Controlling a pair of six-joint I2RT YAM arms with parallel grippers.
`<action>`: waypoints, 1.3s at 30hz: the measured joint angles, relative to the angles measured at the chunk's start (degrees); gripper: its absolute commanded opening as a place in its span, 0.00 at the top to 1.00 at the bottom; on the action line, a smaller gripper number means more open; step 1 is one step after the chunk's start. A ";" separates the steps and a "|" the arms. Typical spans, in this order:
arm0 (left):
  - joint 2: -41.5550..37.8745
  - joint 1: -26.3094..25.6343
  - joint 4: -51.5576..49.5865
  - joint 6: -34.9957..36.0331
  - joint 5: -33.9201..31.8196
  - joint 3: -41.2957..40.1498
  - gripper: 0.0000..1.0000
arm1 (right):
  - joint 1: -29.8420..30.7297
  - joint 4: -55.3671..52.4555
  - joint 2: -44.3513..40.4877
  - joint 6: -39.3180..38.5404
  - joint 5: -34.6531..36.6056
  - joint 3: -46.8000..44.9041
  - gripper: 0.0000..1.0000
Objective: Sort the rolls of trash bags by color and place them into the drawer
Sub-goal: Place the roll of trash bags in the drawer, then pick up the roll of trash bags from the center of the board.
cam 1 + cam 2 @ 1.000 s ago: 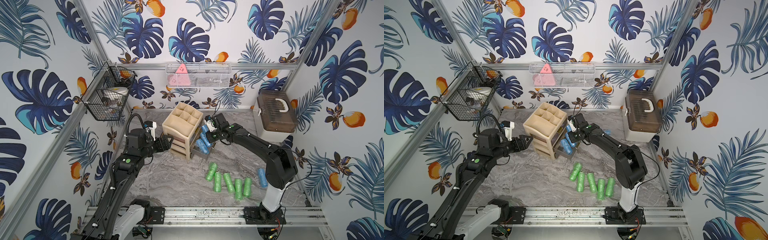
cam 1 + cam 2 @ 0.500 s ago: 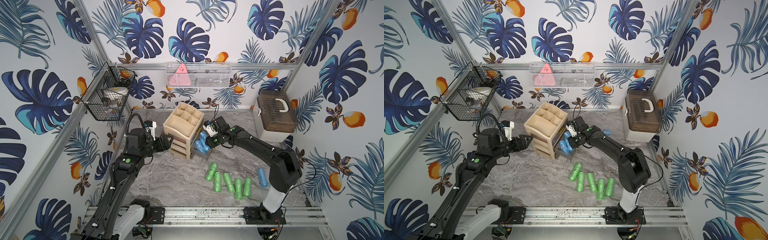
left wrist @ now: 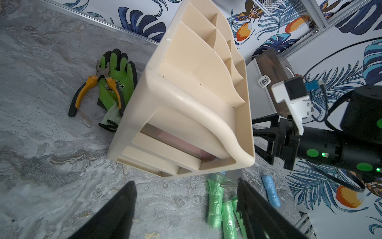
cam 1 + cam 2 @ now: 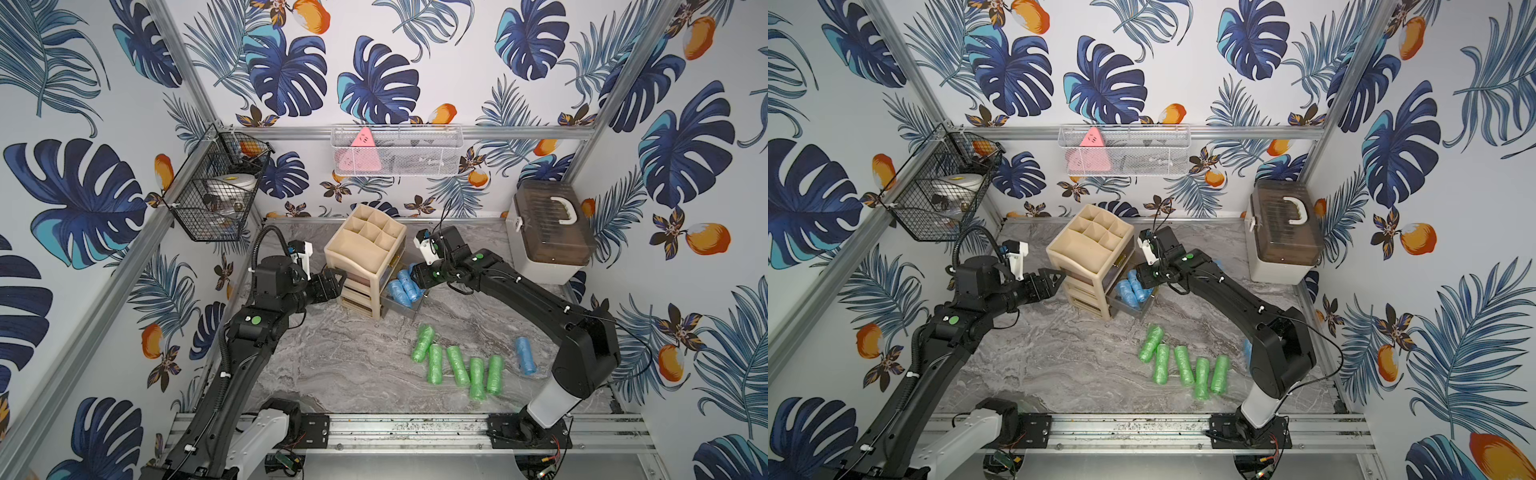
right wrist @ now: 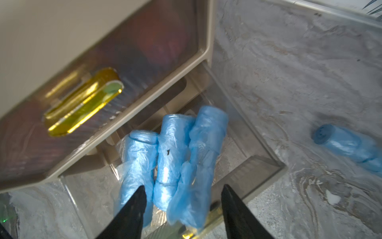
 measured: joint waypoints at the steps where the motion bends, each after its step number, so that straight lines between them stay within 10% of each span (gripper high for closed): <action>1: 0.11 0.00 -0.02 0.00 -0.04 0.00 0.19 | -0.42 0.37 -0.59 0.59 0.66 -0.17 0.39; 20: -0.61 0.00 -0.02 1.11 -0.22 -1.62 0.19 | -19.71 0.02 8.20 26.95 7.45 -0.85 0.38; 39: -0.33 0.00 0.20 1.29 -0.20 -2.99 0.18 | -26.18 -4.68 23.06 50.18 9.25 9.57 0.35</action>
